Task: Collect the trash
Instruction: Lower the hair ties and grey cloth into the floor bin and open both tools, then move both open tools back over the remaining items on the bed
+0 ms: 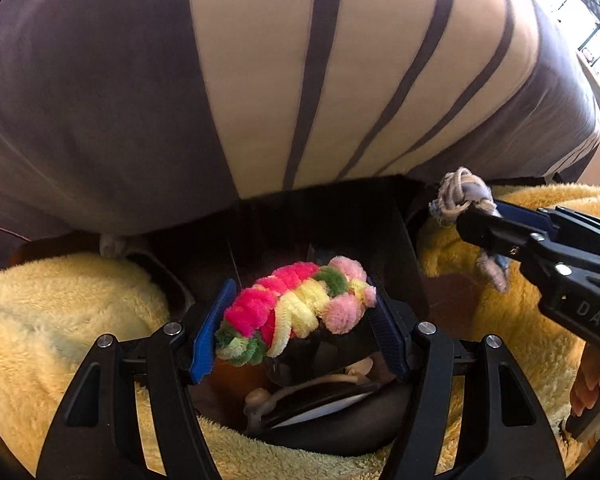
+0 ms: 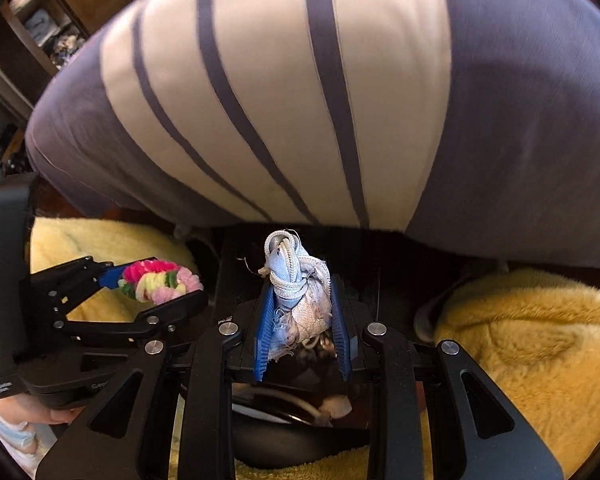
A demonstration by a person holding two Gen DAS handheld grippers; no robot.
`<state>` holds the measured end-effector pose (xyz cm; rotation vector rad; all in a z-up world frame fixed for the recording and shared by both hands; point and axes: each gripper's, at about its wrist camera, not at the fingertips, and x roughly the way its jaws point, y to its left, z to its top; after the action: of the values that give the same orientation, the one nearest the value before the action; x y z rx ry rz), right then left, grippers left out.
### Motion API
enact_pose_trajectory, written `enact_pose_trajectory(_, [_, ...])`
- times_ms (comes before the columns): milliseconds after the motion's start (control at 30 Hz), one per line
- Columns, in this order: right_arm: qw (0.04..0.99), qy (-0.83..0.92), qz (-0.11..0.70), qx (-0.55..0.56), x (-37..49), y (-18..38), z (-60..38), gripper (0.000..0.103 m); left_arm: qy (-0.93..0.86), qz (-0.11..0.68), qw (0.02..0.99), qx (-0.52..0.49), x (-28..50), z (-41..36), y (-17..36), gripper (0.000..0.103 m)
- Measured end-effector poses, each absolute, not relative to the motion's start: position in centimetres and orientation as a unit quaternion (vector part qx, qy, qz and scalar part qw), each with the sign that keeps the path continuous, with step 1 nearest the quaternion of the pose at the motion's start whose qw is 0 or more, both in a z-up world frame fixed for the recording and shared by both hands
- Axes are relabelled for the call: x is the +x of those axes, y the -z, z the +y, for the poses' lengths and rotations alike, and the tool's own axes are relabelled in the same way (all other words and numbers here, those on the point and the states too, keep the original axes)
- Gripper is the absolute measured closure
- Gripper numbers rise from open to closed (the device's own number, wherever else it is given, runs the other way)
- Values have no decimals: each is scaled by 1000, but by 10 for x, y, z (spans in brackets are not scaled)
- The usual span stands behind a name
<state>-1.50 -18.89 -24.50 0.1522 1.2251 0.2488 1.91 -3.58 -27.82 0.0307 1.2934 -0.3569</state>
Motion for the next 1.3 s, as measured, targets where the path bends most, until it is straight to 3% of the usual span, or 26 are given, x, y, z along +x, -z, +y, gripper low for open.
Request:
enact_pose_trajectory(300, [797, -124, 586, 82, -4, 256, -187, 73, 176, 620, 764, 6, 12, -30, 296, 38])
enact_pose_trajectory(367, [797, -121, 585, 83, -3, 257, -189, 62, 174, 625, 761, 0, 14, -30, 297, 37])
enact_pose_trajectory(600, [810, -108, 570, 94, -3, 247, -198, 51, 166, 611, 774, -4, 15, -27, 287, 14])
enact_pose_trajectory(733, [827, -98, 547, 92, -3, 228, -204, 30, 159, 597, 787, -3, 16, -24, 275, 13])
enact_pose_trajectory(933, [881, -80, 458, 84, 4, 158, -220, 12, 173, 536, 826, -6, 24, -22, 213, 10])
enact_pose_trajectory(1133, [911, -58, 405, 58, 44, 108, -236, 10, 163, 463, 871, 4, 62, -17, 143, 9])
enact_pose_trajectory(1300, [915, -51, 394, 64, 98, 88, -248, 10, 134, 438, 889, 16, 121, -7, 113, 9])
